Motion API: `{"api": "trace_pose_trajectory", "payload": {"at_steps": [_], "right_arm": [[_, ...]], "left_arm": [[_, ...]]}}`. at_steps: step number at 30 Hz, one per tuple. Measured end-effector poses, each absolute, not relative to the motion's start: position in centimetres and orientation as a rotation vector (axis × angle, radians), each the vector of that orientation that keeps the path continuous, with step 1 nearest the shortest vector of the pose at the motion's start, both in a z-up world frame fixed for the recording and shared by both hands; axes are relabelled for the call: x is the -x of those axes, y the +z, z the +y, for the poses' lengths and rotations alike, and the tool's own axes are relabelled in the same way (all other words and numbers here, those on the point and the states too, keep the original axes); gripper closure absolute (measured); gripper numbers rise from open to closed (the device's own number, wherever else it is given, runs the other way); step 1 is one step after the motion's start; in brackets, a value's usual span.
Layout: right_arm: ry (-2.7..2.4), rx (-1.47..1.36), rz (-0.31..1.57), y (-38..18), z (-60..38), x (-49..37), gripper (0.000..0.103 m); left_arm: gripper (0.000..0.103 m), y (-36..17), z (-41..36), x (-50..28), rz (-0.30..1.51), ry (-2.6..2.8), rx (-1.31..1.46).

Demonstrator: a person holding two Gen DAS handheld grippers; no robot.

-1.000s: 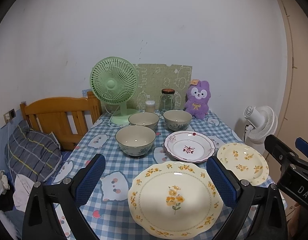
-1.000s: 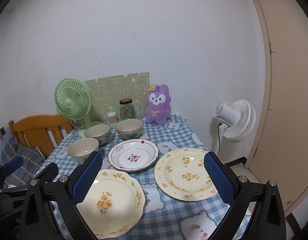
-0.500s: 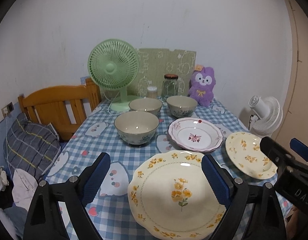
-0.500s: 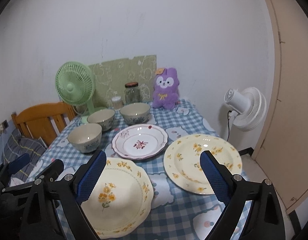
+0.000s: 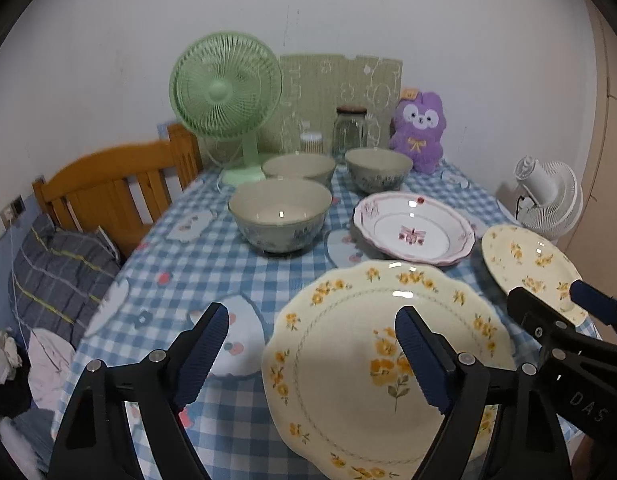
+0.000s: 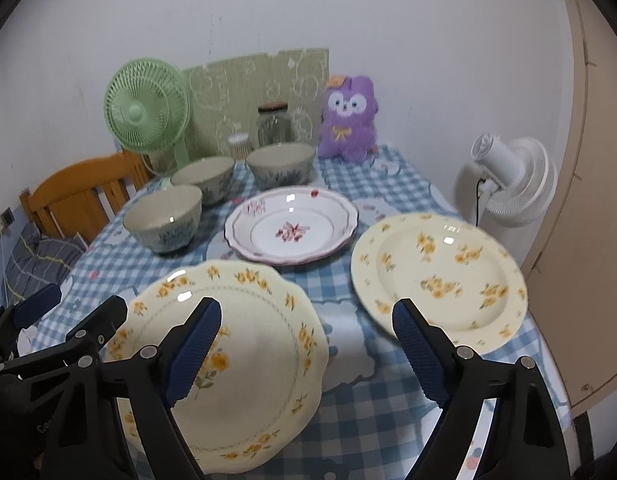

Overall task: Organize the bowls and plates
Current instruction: 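Move the right gripper toward the rim of the beaded cream plate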

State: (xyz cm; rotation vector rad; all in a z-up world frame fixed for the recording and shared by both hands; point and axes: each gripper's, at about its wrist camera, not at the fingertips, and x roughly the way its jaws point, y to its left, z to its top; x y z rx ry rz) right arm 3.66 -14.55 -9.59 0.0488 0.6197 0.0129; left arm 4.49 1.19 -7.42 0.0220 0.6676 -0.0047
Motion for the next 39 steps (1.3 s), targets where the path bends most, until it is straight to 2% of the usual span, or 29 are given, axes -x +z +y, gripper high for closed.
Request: {"api": "trace_pose_trajectory", "payload": {"at_steps": [8,19,23,25,28,39], "right_arm": [[0.004,-0.046,0.718,-12.5,-14.3,-6.1,0.024],[0.006,-0.045,0.794,-14.3,-13.9,-8.7,0.027],[0.003,-0.048,0.818,-15.0,-13.9,-9.4,0.034],[0.002,-0.054,0.84,-15.4,-14.1,-9.7,0.041],[0.007,-0.064,0.853,-15.7,-14.3,-9.9,0.043],[0.035,-0.053,0.866,-16.4,-13.8,-10.0,0.056]], "left_arm": [[0.017,-10.4,1.9,-6.1,0.77,-0.001,0.0],[0.023,-12.6,2.9,-8.1,0.839,0.02,0.0],[0.027,-13.3,2.8,-8.5,0.872,0.012,0.007],[0.032,-13.6,2.8,-8.6,0.885,0.016,0.013],[0.04,-14.1,2.5,-8.8,0.91,0.0,0.014],[0.041,-14.3,2.1,-8.9,0.922,0.034,0.019]]}}
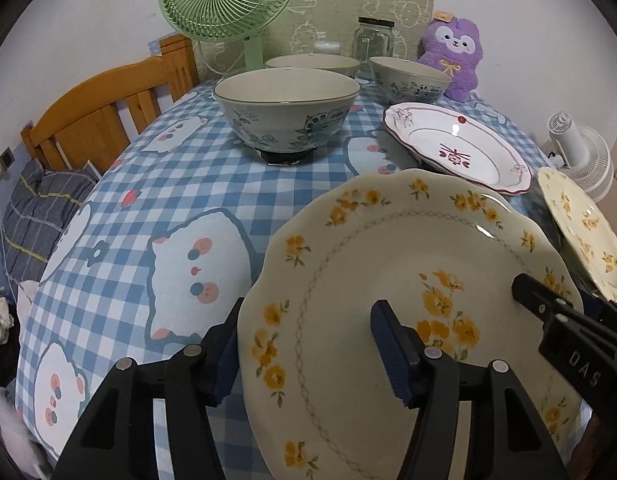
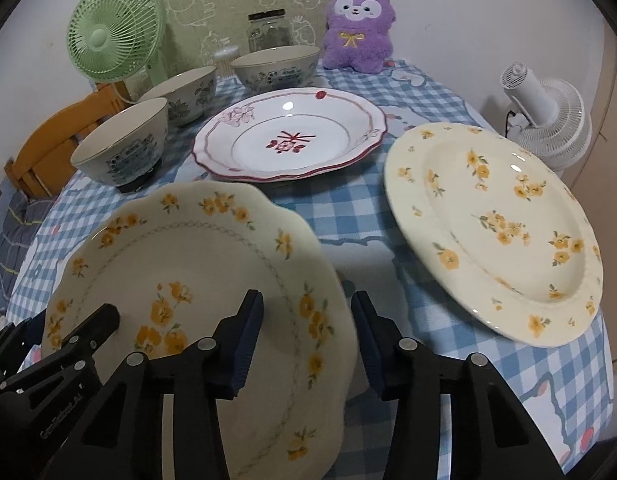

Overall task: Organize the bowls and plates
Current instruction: 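Move the right gripper toward the rim of the beaded cream plate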

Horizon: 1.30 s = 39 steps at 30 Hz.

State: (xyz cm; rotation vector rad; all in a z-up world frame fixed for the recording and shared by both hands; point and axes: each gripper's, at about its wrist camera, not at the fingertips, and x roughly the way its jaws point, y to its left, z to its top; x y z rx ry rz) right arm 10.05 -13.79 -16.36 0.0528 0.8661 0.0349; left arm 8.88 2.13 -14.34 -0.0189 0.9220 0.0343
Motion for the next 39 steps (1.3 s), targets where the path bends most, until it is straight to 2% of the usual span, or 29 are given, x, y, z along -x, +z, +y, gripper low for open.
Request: {"api": "trace_pose_trajectory", "payload": {"at_steps": [39], "right_arm": [[-0.053,-0.099,0.847,-16.1,-17.6,-8.9,0.056]], "left_arm": [[0.04,-14.3,-1.5,-7.9,0.946,-0.018,0.0]]}}
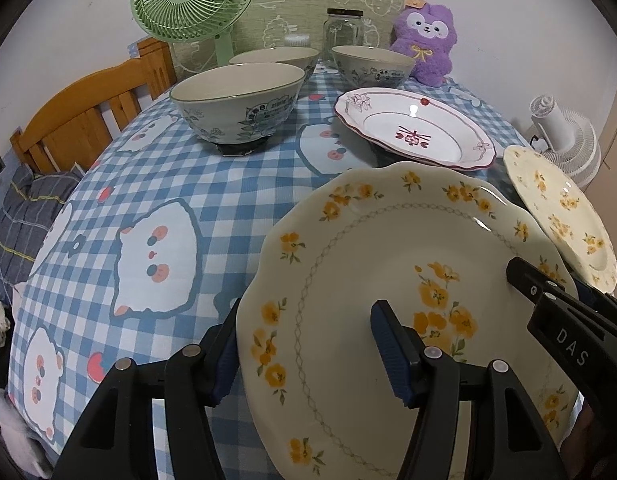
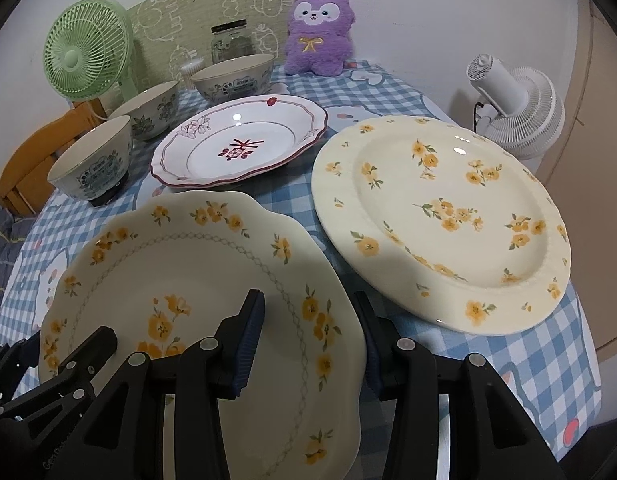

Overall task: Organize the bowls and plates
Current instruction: 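Move the right gripper toward the rim of the beaded cream plate, then grasp the beaded plate rim with the right gripper and lift it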

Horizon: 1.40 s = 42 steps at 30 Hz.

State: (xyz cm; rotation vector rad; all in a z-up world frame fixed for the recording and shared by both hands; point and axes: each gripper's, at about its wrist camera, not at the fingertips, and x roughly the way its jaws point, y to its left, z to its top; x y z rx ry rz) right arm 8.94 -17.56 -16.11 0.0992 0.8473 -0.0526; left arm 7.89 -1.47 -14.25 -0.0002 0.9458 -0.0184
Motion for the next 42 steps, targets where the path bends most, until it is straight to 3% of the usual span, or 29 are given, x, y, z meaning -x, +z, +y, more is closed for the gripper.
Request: {"api": "trace_pose_trajectory", "payload": {"at_steps": [5,7,11,22,42], "right_arm": [[-0.033,-0.146,0.818,-15.9,-18.1,-8.5,0.055],[-0.03,-0.156,0.805,-15.6,-18.2,-8.3,0.053],[-0.016,-0.145,0.798,-15.1,-17.9,-7.9,0.039],[-0.035,-0.133,0.709,-12.3,-18.0,-5.8,0.017],[-0.059,-0.125,0.612,-5.9,-20.7,-2.0,0.015]], "left_arm": [[0.029,-14.4,-1.5,-7.8,0.949,-0.054,-0.014],[0.011,-14.5,-1.6,-7.9,0.969,-0.045,-0.019],[0.01,-13.9,-1.8,-7.6,0.947,-0.05,-0.022],[0.006,-11.8,-1.6,-6.8,0.914,-0.036,-0.014],[0.0,-4.7,-5.9,-3.9,0.766,-0.11,-0.052]]}}
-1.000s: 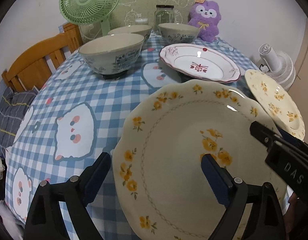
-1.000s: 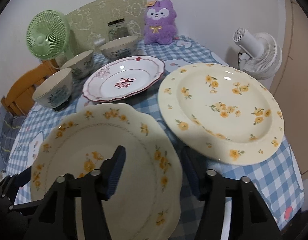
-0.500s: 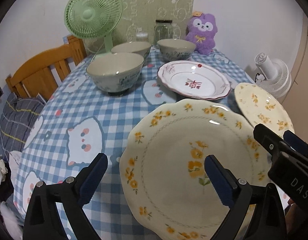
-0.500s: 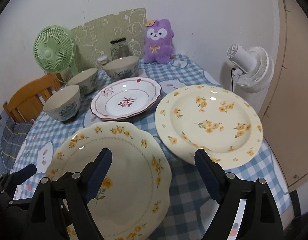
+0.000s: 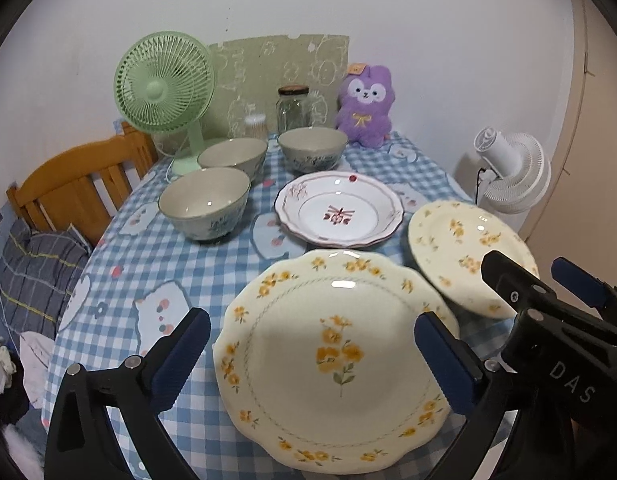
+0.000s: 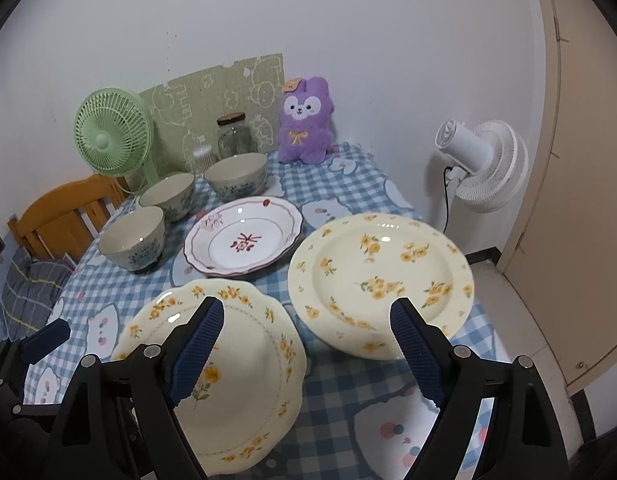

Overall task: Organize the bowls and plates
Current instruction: 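Grasp the beaded plate rim with the right gripper and lift it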

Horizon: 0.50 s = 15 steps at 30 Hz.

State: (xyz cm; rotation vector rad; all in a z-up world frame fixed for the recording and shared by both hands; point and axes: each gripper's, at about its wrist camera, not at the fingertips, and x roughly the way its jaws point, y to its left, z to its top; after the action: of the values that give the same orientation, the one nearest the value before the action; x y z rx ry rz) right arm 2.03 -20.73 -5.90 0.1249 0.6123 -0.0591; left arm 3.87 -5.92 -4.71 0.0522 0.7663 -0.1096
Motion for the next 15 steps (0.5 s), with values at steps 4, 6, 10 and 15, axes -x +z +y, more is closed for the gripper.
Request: {"api": "trace_pose_trajectory", "payload": {"at_steps": [4,6,10,15], "right_arm": [[-0.059,-0.132,0.601,-5.1,-21.2,-1.9,0.015],[-0.064,-0.131,0.595,-4.8,-21.5,-2.0,0.014],[-0.08,-0.122,0.575,-4.4,-22.1,-2.2,0.006],[-0.085,-0.119,0.558,-3.9,-23.3,-2.9,0.005]], "left_arm": [[0.0,-4.0,-6.5,-4.0,0.753,-0.12,-0.05],[0.0,-3.8,-6.9,-4.1,0.75,-0.126,-0.048],[0.0,-3.4,-7.7,-4.5,0.742,-0.136,-0.054],[0.0,-3.3,-8.9,-5.4,0.739,-0.132,-0.051]]}}
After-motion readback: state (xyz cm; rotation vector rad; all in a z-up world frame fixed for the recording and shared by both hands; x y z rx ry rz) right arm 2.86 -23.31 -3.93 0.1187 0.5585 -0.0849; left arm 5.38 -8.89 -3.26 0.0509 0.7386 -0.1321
